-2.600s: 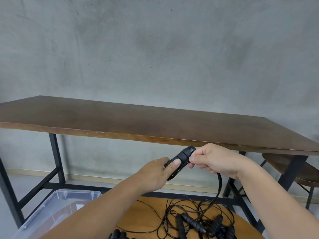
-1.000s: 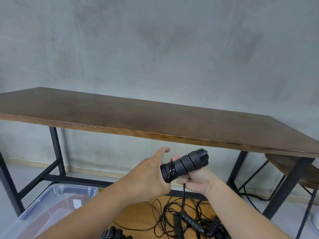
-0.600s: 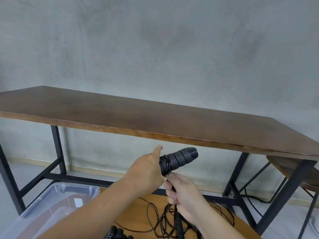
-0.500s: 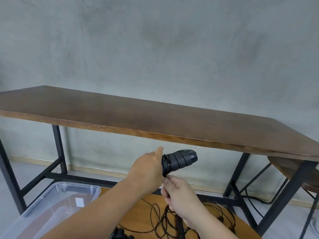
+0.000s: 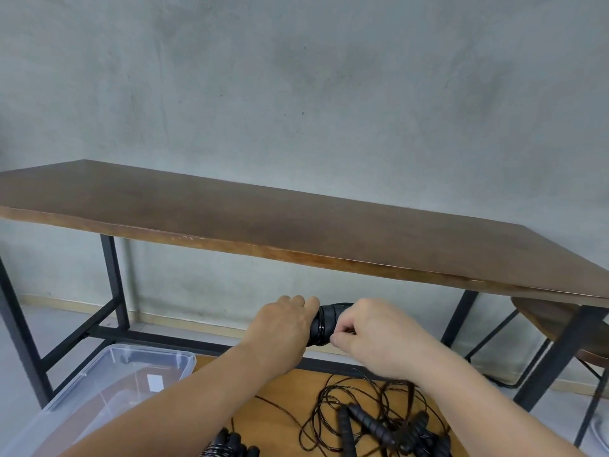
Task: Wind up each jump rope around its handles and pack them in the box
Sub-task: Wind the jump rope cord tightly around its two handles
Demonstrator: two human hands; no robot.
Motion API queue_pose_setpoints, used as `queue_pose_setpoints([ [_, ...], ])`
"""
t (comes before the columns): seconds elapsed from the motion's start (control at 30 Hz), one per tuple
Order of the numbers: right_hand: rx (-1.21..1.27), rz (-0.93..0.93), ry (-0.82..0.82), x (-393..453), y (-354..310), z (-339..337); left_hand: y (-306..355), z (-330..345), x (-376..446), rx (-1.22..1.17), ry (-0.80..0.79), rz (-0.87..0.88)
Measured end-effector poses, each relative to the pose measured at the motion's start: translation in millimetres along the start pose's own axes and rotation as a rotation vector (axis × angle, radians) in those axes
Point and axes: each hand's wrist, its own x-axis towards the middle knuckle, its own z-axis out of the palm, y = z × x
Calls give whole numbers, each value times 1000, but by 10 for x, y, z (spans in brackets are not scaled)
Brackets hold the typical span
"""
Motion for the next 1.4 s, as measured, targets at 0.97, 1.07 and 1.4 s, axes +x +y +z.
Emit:
queue_pose_setpoints([
  [0.97, 880, -1, -88, 534, 592, -368, 28, -454, -211, -492, 143, 199],
  [1.07, 903, 9, -40, 523, 552, -314, 71, -491, -198, -509, 166, 195],
  [1.4, 1422, 214, 44, 377, 377, 459, 126, -397, -120, -610, 208, -29],
])
